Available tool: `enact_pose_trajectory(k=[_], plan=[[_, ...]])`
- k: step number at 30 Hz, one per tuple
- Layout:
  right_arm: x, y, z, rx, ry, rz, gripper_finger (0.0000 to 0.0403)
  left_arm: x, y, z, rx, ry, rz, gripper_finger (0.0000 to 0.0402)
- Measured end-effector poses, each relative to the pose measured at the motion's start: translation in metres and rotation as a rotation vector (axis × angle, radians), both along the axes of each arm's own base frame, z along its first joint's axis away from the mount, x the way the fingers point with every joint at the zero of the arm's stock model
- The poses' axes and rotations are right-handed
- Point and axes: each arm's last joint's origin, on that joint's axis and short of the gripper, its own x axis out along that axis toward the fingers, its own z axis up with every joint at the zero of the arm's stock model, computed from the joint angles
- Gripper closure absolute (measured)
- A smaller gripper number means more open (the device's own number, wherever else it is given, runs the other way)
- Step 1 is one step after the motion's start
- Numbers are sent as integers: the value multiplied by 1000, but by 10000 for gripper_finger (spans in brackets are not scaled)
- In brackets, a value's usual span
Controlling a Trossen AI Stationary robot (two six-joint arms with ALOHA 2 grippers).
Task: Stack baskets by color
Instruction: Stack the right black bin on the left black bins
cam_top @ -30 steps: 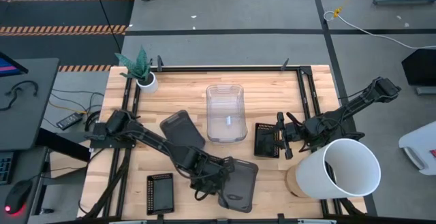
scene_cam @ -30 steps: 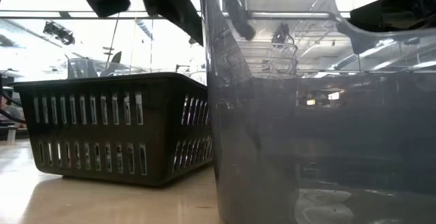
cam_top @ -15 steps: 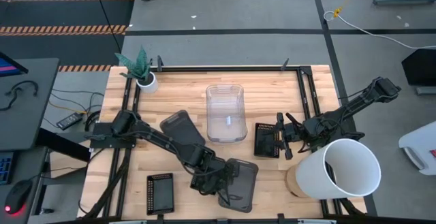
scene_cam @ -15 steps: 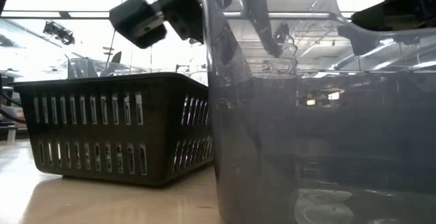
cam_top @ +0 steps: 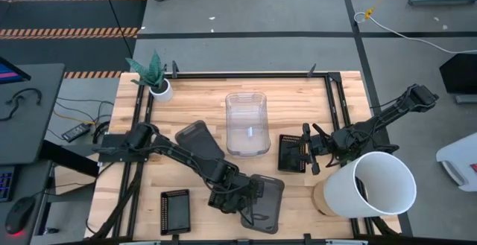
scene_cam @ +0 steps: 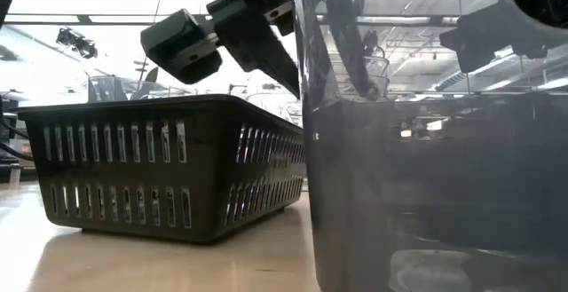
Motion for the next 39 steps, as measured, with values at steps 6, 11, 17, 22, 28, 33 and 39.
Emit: enact_pose_trajectory(k=[6,11,17,22,28,33,39], plan=[[0,0,0,-1,2,0,239,0,-1,-7,0,31,-9,315],[0,0,0,0,2,0,239,-1,-2,-7,-12,42,8,368],[0,0,0,0,2,0,239,-2,-6,-7,-51,40,82,392],[0,0,0,3,1,0,239,-2,-11,3,-125,-4,204,395],[0,0,0,3,2,-1,239,-9,-15,32,-254,-46,368,396],[0,0,0,-1,5,0,239,-26,-19,67,-505,18,566,396],[0,0,-1,-3,8,0,239,-59,-26,120,-836,99,812,396]])
